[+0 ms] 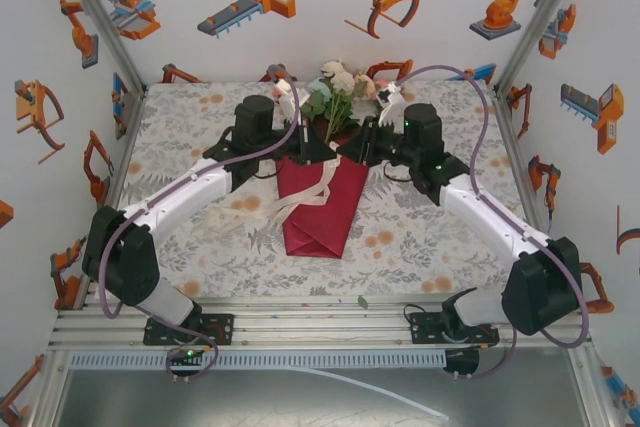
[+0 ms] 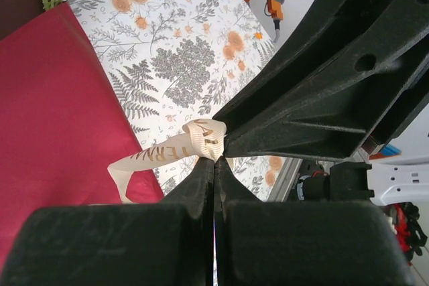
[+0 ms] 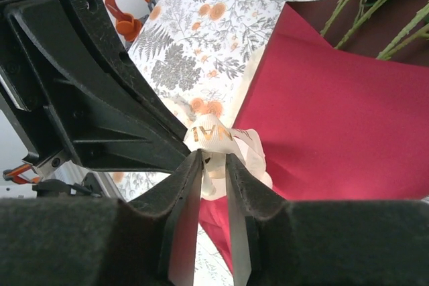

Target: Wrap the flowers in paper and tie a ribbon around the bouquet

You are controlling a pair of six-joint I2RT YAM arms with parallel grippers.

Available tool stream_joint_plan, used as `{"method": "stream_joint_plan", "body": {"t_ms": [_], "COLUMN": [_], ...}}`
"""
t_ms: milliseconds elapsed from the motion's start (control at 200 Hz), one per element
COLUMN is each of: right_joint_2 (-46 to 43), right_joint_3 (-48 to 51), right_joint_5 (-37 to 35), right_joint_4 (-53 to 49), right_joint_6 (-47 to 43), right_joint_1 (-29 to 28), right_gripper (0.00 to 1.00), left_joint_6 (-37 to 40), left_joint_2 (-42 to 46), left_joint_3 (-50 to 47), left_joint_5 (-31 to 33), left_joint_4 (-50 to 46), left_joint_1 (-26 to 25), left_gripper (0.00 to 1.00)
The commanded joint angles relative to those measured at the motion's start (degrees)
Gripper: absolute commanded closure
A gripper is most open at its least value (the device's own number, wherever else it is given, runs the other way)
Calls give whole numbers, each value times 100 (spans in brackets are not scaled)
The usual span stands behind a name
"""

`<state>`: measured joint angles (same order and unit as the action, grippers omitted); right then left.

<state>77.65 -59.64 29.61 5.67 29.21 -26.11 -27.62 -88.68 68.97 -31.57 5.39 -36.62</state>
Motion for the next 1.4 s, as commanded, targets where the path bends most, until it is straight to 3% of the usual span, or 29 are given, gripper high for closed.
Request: {"method": "stream_joint_plan", "body": {"t_ms": [0, 305, 531, 716, 811, 976, 1397], "right_joint_2": [12, -5, -193, -157, -273, -522, -124], "right_joint_3": [-170, -109, 54, 16, 73, 276, 24], "right_joint_5": [303, 455, 506, 667, 699, 665, 319], "right_joint_4": [272, -438, -355, -414, -559, -450, 293], "right_joint_6": [192, 101, 10, -24, -87, -141, -259], "right_joint_1": [-46, -44, -35, -18, -1, 3, 18], "right_gripper": [76, 81, 72, 83, 84, 70, 70], "left_joint_6": [-34, -29, -68, -96, -97, -170, -178], "left_joint_2": [68, 51, 62, 88, 71, 37, 89], "left_joint_3": [11, 38, 21, 10, 3, 24, 3], "left_joint_5": [-154, -85, -120, -81, -71, -155, -270], "left_joint_4": [259, 243, 264, 256, 246, 355, 340], "left_joint_1": [-42, -21, -23, -25, -27, -24, -58], "left_gripper": [100, 100, 100, 100, 100, 100, 100]}}
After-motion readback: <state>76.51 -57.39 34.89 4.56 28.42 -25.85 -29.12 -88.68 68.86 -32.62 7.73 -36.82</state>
